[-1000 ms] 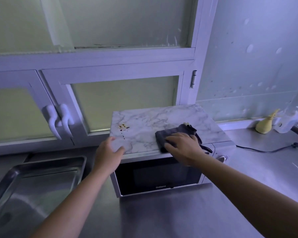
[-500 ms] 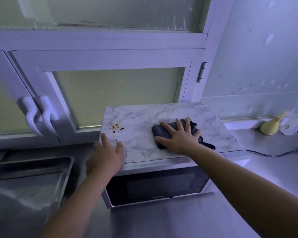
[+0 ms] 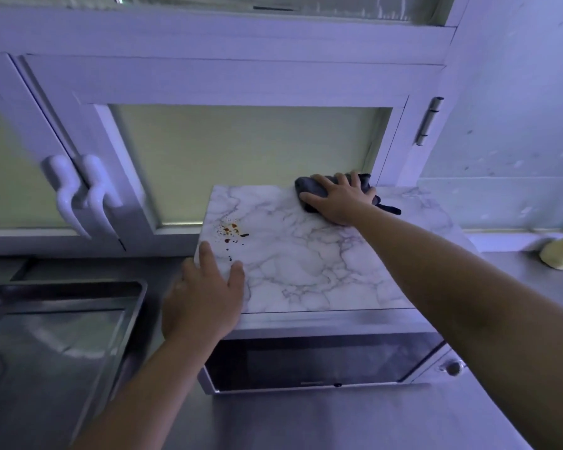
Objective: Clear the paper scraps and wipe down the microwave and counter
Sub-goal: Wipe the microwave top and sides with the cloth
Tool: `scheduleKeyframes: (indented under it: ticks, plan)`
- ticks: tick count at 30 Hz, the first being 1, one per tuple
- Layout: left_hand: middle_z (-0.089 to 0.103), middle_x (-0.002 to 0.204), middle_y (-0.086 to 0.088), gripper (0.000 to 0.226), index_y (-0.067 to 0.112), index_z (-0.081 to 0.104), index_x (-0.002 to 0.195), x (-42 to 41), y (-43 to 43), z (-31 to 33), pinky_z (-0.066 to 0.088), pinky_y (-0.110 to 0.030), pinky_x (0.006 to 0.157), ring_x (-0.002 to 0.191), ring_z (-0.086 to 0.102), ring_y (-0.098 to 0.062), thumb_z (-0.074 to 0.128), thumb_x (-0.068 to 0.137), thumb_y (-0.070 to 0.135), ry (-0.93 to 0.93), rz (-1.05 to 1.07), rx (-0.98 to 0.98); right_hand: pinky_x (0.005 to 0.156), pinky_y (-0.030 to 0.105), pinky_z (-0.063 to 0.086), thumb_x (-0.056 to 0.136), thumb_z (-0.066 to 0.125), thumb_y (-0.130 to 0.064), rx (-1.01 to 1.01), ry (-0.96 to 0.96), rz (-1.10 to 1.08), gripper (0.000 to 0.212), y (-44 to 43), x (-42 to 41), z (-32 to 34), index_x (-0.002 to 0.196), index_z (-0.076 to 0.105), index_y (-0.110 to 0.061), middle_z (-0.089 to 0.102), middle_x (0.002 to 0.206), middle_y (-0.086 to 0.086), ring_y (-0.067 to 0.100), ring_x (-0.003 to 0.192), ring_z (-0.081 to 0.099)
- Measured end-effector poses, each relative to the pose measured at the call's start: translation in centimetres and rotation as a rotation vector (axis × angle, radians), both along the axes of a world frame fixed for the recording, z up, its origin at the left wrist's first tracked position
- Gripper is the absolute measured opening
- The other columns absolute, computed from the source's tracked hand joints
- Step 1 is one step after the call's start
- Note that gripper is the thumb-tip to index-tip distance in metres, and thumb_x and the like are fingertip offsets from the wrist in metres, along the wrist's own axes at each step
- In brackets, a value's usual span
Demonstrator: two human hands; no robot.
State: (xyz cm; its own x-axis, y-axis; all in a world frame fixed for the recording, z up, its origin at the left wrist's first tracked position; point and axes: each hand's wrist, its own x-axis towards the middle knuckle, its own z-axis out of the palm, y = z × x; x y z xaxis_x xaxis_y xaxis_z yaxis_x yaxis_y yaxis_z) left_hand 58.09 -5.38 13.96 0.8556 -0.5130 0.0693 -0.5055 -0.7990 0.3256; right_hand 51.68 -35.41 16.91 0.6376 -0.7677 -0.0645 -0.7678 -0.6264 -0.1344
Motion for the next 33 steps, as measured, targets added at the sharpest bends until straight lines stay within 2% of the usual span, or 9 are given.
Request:
scheduleKeyframes:
  ticks: [5, 9, 14, 18, 21, 29, 33]
  plan:
    - [0.040, 0.147, -0.016, 0.069, 0.025, 0.013, 0.154, -0.1, -0.4, -0.2, 0.044, -0.045, 0.088, 0.122, 0.052, -0.040, 0.020, 0.097, 0.063, 0.027, 0.014, 0.016, 0.112, 0.067, 0.010, 0.079, 0.018, -0.087, -0.013, -0.012, 0.057, 0.073, 2.9, -2.1, -0.8, 0.146, 0.016, -0.058, 0.016, 0.165, -0.004, 0.026, 0.153, -0.007]
    - [0.038, 0.147, -0.016, 0.068, 0.024, 0.011, 0.153, 0.1, -0.5, 0.0, 0.036, -0.041, 0.076, 0.119, 0.052, -0.039, 0.019, 0.098, 0.062, 0.057, 0.014, 0.038, 0.112, 0.065, 0.004, 0.073, 0.016, -0.090, -0.001, -0.015, 0.161, 0.074, 8.2, -6.9, -1.7, 0.142, 0.007, -0.064, 0.011, 0.165, -0.008, 0.018, 0.152, -0.014]
    - [0.034, 0.153, -0.015, 0.068, 0.023, 0.009, 0.156, -0.4, -0.2, 0.7, 0.030, -0.043, 0.076, 0.126, 0.049, -0.039, 0.020, 0.099, 0.059, 0.114, 0.012, 0.039, 0.111, 0.064, 0.000, 0.070, 0.020, -0.094, 0.019, -0.037, 0.227, 0.073, 14.5, -13.0, -1.8, 0.136, -0.001, -0.070, 0.008, 0.164, -0.010, 0.008, 0.147, -0.023]
    - [0.035, 0.152, -0.016, 0.068, 0.022, 0.008, 0.157, -0.7, 0.2, 1.3, 0.031, -0.042, 0.077, 0.126, 0.049, -0.039, 0.019, 0.100, 0.058, 0.121, -0.015, 0.024, 0.110, 0.065, -0.003, 0.069, 0.017, -0.098, -0.008, -0.049, 0.202, 0.079, 18.0, -15.4, -2.3, 0.139, -0.003, -0.068, 0.004, 0.166, -0.010, 0.016, 0.149, -0.027]
    - [0.035, 0.151, -0.017, 0.067, 0.021, 0.008, 0.158, -1.2, 0.4, 1.6, 0.035, -0.042, 0.078, 0.125, 0.050, -0.040, 0.019, 0.102, 0.055, 0.109, -0.029, 0.027, 0.110, 0.067, -0.005, 0.066, 0.008, -0.100, 0.005, -0.047, 0.160, 0.083, 19.1, -16.0, -2.2, 0.141, -0.003, -0.067, 0.001, 0.166, -0.009, 0.019, 0.149, -0.027]
    - [0.034, 0.152, -0.018, 0.065, 0.021, 0.006, 0.158, -1.7, 0.7, 2.0, 0.034, -0.040, 0.073, 0.120, 0.054, -0.039, 0.018, 0.103, 0.054, 0.085, -0.045, 0.029, 0.108, 0.069, -0.010, 0.063, 0.011, -0.101, 0.146, 0.049, 0.062, 0.083, 17.7, -13.3, -0.8, 0.139, -0.004, -0.070, -0.011, 0.167, -0.007, 0.021, 0.147, -0.033]
    - [0.042, 0.147, -0.016, 0.069, 0.016, 0.012, 0.155, -1.9, 1.0, 1.5, 0.034, -0.039, 0.072, 0.116, 0.056, -0.038, 0.028, 0.101, 0.056, 0.068, -0.009, -0.063, 0.110, 0.070, -0.008, 0.060, 0.009, -0.100, 0.153, 0.078, 0.079, 0.084, 14.5, -9.4, -0.2, 0.138, -0.001, -0.070, -0.009, 0.167, -0.008, 0.024, 0.149, -0.029]
